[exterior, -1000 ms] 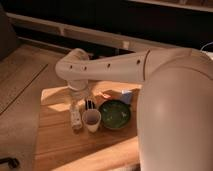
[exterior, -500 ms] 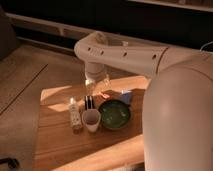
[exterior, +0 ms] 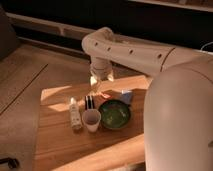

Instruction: Place the pepper in the ceramic cup

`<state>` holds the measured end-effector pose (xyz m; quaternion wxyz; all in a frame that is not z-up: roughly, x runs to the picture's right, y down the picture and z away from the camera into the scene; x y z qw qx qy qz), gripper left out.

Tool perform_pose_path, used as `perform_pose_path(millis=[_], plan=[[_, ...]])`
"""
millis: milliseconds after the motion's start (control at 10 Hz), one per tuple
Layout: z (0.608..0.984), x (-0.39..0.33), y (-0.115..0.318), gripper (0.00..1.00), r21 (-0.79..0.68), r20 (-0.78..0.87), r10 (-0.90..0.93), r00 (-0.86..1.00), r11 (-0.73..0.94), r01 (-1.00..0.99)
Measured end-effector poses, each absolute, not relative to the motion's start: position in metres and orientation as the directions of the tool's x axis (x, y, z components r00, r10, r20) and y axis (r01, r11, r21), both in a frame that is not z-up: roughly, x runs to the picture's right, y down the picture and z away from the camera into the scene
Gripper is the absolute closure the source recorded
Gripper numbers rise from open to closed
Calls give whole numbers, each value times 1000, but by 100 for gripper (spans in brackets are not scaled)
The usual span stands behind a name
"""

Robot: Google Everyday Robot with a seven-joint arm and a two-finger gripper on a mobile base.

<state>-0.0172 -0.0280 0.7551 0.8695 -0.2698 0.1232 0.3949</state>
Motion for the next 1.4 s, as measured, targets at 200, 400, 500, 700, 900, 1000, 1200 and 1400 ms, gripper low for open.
perform_pose_path(millis=[200, 400, 500, 700, 900, 1000, 1200, 1400], plan=[[787, -22, -48, 35, -387, -332, 615, 715, 602, -698], [821, -16, -60, 35, -411, -253, 619, 743, 627, -662], [833, -10, -60, 35, -431, -232, 630, 741, 617, -659], [851, 11, -44, 35, -468, -245, 669, 701, 552, -690], [867, 53, -18, 35, -485, -322, 705, 633, 451, -749], [867, 54, -17, 35, -485, -325, 706, 629, 447, -752], [867, 47, -18, 35, -490, -320, 705, 632, 448, -748], [868, 51, -17, 35, -485, -325, 707, 628, 446, -753]])
